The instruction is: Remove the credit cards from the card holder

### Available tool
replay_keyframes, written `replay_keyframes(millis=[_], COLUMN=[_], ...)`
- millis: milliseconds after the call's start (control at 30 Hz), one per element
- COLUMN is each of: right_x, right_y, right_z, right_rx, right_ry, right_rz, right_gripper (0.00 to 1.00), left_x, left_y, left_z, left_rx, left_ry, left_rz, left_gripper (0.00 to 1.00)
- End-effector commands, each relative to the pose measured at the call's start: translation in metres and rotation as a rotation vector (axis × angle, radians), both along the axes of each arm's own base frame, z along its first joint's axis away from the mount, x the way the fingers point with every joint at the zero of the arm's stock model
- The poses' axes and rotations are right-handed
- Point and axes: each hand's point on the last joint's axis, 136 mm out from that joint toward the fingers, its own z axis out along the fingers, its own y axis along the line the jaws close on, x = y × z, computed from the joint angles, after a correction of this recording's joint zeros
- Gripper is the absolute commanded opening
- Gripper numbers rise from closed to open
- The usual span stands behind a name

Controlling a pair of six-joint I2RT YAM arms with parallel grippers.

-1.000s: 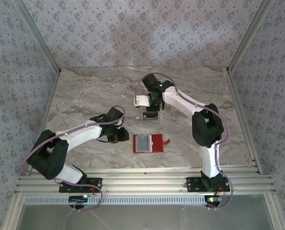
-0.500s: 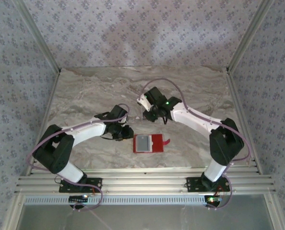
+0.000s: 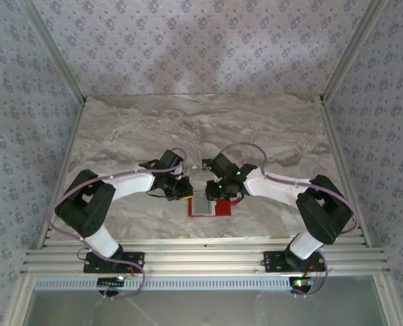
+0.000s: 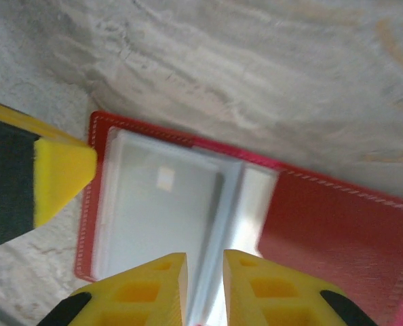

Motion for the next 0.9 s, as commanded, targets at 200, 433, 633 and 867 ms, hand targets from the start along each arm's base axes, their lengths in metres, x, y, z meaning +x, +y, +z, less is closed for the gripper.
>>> replay_keyframes(millis=[200,433,633,867], right_x=[-0.015,-0.018,-0.022,-0.029], right_y=[0.047,0.062,0.049,0.006], right_z=[0.005,-0.013,-0.033,-0.041], right_rx=[0.218,0.228,0.136,-0.085], right_ry=[0.117,0.169,0.192,0.159], right_rz=[-0.016,-0.007,-0.032,-0.066], right_gripper=[0.2,0.19,0.18,0.26], left_x=[-0.012,-0.015,-0.017,-0.017], left_y=[0.006,0.012,0.014,0.018], left_z=[-0.023,-0.029,-0.031,-0.033], left_rx=[-0.017,-0.003,0.004,0.03], left_ry=[0.068,0.084,0.09,0.089], left_rz=[0.011,0.013,0.003,-0.001], left_gripper=[0.05,0.05,0.05,0.05])
